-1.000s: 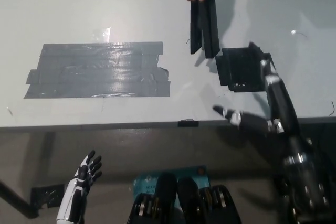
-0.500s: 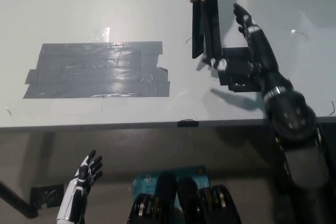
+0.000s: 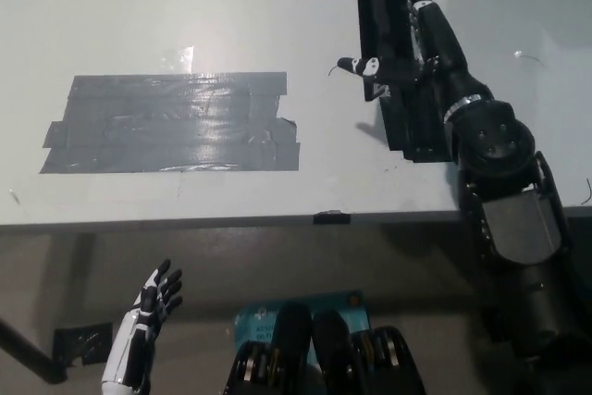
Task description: A person hands a stapler to the robot and the robot grabs it with its right hand and places it on the desk infront of it
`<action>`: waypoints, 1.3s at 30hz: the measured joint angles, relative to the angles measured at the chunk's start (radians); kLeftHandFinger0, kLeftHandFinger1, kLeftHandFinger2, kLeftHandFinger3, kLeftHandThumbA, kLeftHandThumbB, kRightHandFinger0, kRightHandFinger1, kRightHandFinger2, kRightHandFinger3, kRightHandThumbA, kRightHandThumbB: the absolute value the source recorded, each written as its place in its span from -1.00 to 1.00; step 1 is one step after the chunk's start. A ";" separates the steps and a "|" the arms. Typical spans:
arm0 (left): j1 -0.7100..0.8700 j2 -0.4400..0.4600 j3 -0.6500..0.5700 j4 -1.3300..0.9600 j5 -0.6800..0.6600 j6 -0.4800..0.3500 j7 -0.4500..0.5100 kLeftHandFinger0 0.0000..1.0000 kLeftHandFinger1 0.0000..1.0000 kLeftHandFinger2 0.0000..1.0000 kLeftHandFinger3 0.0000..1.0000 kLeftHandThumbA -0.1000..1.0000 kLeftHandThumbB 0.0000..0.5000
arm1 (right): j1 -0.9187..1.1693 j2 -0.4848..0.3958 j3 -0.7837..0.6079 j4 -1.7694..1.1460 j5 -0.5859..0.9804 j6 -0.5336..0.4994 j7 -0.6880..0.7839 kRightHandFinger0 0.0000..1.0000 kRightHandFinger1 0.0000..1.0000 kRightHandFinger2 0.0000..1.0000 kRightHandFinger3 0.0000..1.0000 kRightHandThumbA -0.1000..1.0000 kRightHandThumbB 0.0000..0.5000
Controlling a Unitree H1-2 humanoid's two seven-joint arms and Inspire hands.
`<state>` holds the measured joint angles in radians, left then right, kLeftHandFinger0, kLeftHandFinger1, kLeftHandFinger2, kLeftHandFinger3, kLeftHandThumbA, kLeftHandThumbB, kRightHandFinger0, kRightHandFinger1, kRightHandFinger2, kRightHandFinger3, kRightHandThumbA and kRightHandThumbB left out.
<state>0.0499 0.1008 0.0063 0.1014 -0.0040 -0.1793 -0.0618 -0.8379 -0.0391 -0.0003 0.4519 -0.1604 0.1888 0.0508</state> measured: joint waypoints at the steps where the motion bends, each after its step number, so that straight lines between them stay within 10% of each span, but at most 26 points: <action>1: 0.000 0.000 0.000 0.000 0.001 0.000 0.000 1.00 1.00 0.97 1.00 1.00 0.83 | -0.002 0.001 0.001 0.004 0.000 0.001 -0.001 1.00 1.00 1.00 1.00 1.00 0.74; 11: 0.000 0.000 -0.002 -0.002 0.008 0.000 0.000 1.00 1.00 0.96 1.00 1.00 0.83 | -0.026 0.007 0.038 0.119 -0.005 0.031 -0.004 1.00 1.00 1.00 1.00 0.72 0.54; 12: 0.000 0.000 -0.002 -0.003 0.009 0.000 0.000 1.00 1.00 0.95 1.00 1.00 0.83 | -0.028 0.008 0.040 0.132 -0.004 0.038 -0.004 0.78 0.78 0.93 1.00 0.38 0.45; 13: 0.000 0.000 -0.002 -0.003 0.009 0.000 0.000 1.00 1.00 0.94 1.00 1.00 0.81 | -0.029 0.008 0.040 0.136 -0.004 0.041 -0.004 -0.02 -0.09 -0.05 0.40 -0.11 0.09; 14: 0.000 0.000 -0.002 -0.003 0.009 0.000 0.000 1.00 1.00 0.93 1.00 1.00 0.80 | -0.029 0.007 0.044 0.144 -0.006 0.051 -0.004 -0.40 -0.33 -0.05 0.19 -0.18 0.28; 15: 0.000 0.000 -0.002 -0.003 0.009 0.000 0.000 1.00 1.00 0.93 1.00 1.00 0.80 | -0.030 0.007 0.047 0.147 -0.007 0.059 -0.007 -0.89 -0.54 -0.24 -0.17 -0.60 0.07; 16: 0.000 0.000 -0.002 -0.003 0.009 0.000 0.000 1.00 1.00 0.93 1.00 1.00 0.79 | -0.030 0.007 0.047 0.147 -0.007 0.059 -0.007 -0.31 0.33 0.20 -0.22 -0.88 -0.11; 17: -0.001 0.000 -0.002 -0.004 0.009 0.000 0.000 1.00 1.00 0.92 1.00 1.00 0.80 | -0.033 0.008 0.047 0.150 -0.010 0.065 -0.020 -0.68 -0.15 -0.31 -0.23 -0.98 -0.57; 20: -0.001 0.000 -0.002 -0.010 0.010 0.000 0.000 1.00 1.00 0.90 1.00 1.00 0.77 | -0.034 0.008 0.048 0.145 -0.022 0.066 -0.046 -1.00 -0.52 0.32 0.57 -1.00 -0.53; 23: -0.003 0.000 -0.002 -0.010 0.010 0.000 0.000 1.00 0.99 0.89 1.00 1.00 0.78 | -0.034 0.011 0.052 0.137 -0.031 0.065 -0.064 -0.99 -0.21 0.63 0.61 -1.00 -0.44; 34: -0.005 0.000 -0.002 -0.010 0.017 0.000 -0.004 0.99 0.99 0.89 1.00 1.00 0.77 | -0.030 0.024 0.056 0.057 -0.048 0.064 -0.106 -1.00 -0.24 0.45 0.59 -1.00 -0.47; 39: -0.006 0.000 -0.002 -0.010 0.017 0.000 -0.005 0.98 0.98 0.89 1.00 1.00 0.80 | -0.017 0.016 0.079 0.006 -0.053 0.068 -0.099 -0.89 0.09 0.75 0.85 -1.00 -0.53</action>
<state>0.0442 0.1011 0.0043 0.0916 0.0133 -0.1790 -0.0665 -0.8546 -0.0234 0.0784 0.4580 -0.2137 0.2566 -0.0482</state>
